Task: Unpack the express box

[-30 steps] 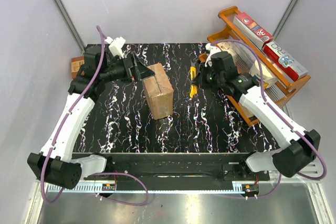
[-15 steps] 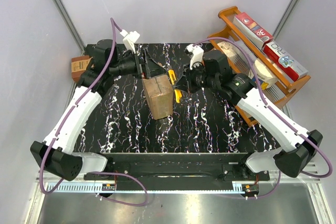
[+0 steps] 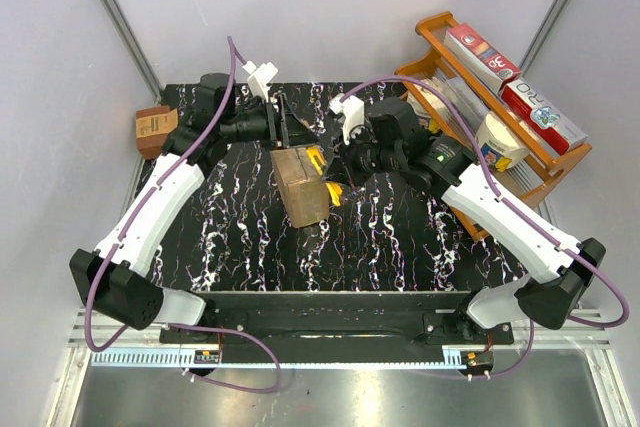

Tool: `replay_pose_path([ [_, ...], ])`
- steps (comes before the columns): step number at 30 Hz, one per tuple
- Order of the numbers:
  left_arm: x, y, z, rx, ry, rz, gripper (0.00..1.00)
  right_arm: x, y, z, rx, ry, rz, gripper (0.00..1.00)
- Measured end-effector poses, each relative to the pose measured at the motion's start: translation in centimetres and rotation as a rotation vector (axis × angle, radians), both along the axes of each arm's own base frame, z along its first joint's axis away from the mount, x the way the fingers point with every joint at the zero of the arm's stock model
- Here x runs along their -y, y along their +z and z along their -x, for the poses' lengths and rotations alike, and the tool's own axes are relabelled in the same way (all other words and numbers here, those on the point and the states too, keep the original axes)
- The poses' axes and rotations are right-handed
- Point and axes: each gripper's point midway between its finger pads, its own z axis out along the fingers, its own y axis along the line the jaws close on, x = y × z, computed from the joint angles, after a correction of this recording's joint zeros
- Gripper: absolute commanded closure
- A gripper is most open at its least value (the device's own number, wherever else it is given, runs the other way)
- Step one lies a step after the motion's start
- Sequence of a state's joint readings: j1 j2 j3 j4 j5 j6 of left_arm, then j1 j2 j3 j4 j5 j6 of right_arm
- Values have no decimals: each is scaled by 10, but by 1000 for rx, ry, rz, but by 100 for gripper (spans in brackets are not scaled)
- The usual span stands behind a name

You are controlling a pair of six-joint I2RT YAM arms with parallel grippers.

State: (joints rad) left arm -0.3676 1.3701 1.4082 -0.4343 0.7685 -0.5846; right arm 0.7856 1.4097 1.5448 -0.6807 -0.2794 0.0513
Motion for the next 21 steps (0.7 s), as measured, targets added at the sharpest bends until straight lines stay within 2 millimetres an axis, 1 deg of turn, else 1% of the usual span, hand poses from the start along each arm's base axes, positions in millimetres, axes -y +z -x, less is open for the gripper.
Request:
replay_pose_path([
  [7,2,2,11,-23,-47,9,46,2,-3,1,8,6,20,100],
  [8,2,1,12,-27,-52,8,46,2,-3,1,10,8,22,100],
  [10,2,0,15,-38,-61,7,50,1,-4,2,11,12,25,100],
  [11,2,0,15,-39,-64,8,55,2,-4,2,12,10,30,100],
  [13,3,0,17,-39,-71,6,61,3,-5,2,22,9,42,100],
  [14,3,-2,18,-44,-74,3,67,3,-6,2,26,9,47,100],
  [17,3,-6,23,-67,-83,-11,71,5,-5,1,39,7,58,100],
  [19,3,-8,25,-74,-87,-17,80,5,-5,0,43,4,63,100],
  [20,4,-9,26,-78,-90,-19,93,6,-6,1,42,3,67,100],
  [21,4,-9,27,-79,-94,-20,99,6,-6,1,42,1,70,100],
])
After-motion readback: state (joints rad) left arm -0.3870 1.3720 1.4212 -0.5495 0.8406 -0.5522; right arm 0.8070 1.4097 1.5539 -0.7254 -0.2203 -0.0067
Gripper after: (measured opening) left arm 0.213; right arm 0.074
